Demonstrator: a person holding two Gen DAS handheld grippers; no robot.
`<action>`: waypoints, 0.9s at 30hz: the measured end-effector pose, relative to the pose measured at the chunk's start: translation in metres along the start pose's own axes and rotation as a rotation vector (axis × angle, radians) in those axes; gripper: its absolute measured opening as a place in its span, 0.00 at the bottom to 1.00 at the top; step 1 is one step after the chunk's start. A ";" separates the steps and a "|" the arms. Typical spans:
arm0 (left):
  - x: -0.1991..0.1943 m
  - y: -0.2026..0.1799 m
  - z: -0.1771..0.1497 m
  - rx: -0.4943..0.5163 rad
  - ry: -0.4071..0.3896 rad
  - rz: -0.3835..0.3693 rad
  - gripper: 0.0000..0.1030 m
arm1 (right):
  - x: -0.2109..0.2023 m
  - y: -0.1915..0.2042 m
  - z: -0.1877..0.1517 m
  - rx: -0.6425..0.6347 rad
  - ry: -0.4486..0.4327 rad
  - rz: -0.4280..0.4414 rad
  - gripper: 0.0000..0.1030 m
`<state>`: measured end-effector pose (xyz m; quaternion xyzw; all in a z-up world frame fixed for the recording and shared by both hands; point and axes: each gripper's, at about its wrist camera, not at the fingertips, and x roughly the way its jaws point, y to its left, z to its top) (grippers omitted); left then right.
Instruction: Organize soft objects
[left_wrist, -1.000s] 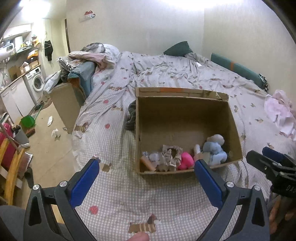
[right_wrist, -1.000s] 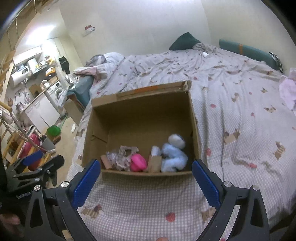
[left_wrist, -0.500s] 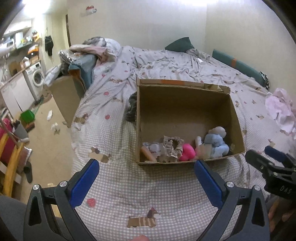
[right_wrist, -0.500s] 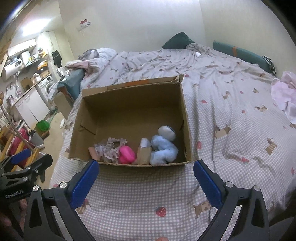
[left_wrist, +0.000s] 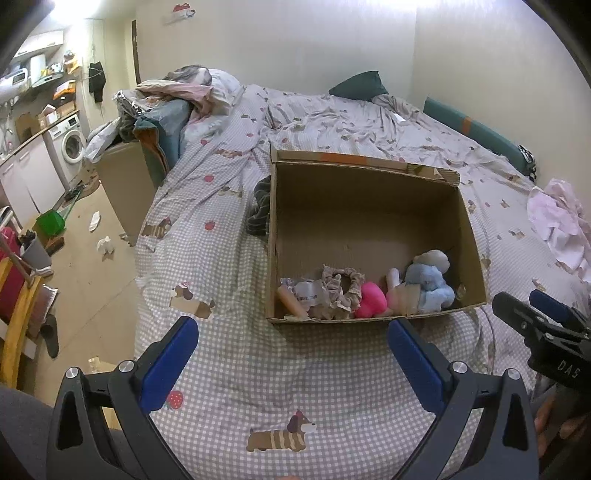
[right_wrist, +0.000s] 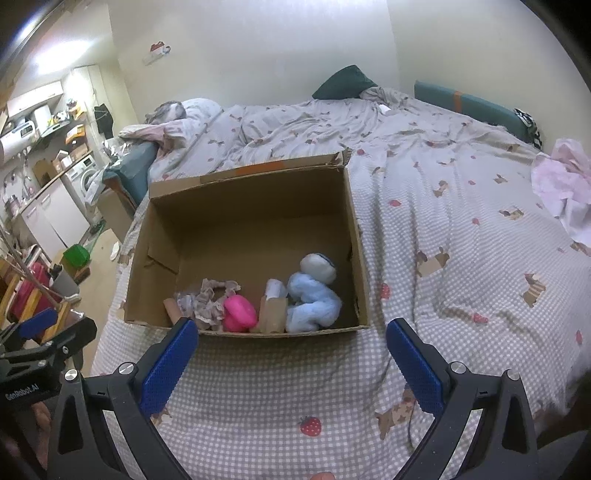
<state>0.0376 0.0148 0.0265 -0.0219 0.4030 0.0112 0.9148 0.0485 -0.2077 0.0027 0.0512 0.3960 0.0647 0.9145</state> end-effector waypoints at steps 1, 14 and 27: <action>0.000 0.000 0.000 0.000 -0.001 0.000 0.99 | 0.000 0.000 0.000 -0.002 0.000 -0.001 1.00; -0.001 0.005 0.000 -0.013 -0.001 -0.008 0.99 | -0.002 0.000 -0.001 -0.007 -0.001 0.000 1.00; 0.001 0.003 0.001 -0.029 0.007 -0.032 0.99 | -0.002 0.001 0.001 0.001 0.001 0.023 1.00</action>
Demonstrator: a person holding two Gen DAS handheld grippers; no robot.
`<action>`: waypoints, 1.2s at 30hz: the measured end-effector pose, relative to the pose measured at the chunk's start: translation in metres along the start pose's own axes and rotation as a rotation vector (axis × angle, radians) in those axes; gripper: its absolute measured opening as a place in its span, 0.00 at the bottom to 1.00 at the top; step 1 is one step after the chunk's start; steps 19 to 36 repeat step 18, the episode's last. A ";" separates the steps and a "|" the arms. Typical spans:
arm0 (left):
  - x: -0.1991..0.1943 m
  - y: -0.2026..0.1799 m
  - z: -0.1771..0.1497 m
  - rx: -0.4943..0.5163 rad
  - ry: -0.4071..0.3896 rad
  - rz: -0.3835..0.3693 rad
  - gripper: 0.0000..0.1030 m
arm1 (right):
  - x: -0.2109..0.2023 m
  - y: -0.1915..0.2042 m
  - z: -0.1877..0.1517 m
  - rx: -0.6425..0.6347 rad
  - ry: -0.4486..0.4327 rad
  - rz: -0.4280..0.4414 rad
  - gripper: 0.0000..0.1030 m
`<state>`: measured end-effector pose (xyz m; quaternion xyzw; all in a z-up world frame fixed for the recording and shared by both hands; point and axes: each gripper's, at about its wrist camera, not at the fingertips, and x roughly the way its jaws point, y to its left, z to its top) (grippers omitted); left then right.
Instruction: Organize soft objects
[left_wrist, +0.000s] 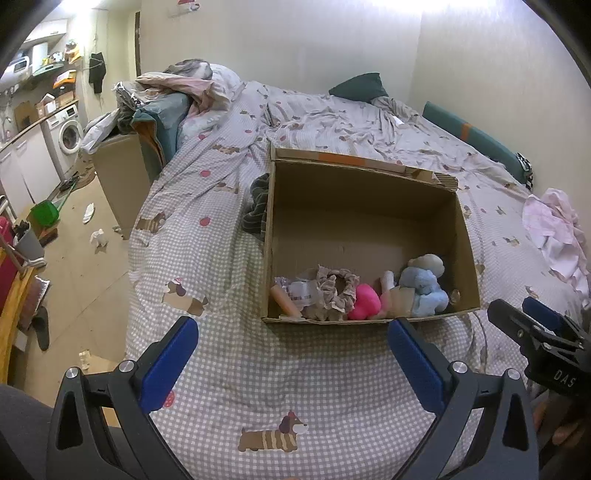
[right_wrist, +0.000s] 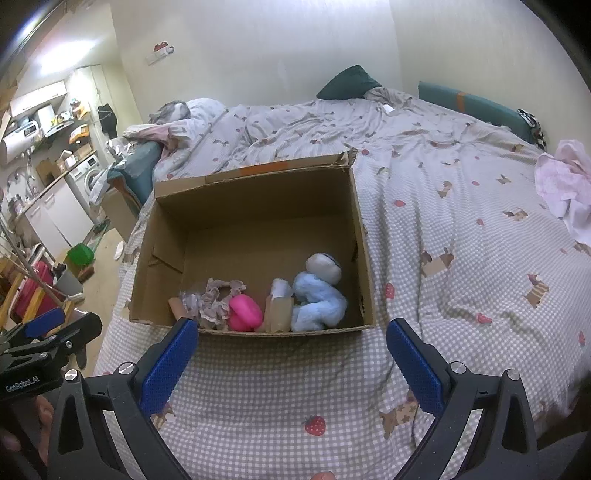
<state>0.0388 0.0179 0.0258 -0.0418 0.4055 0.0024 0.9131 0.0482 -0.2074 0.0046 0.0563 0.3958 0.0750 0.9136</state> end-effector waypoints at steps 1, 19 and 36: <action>0.000 0.000 0.000 0.000 0.001 -0.001 0.99 | 0.000 0.000 0.001 0.000 -0.001 0.002 1.00; 0.012 0.002 0.004 -0.040 0.034 -0.015 0.99 | 0.005 0.002 0.008 0.030 -0.022 0.044 1.00; 0.012 0.002 0.004 -0.040 0.034 -0.015 0.99 | 0.005 0.002 0.008 0.030 -0.022 0.044 1.00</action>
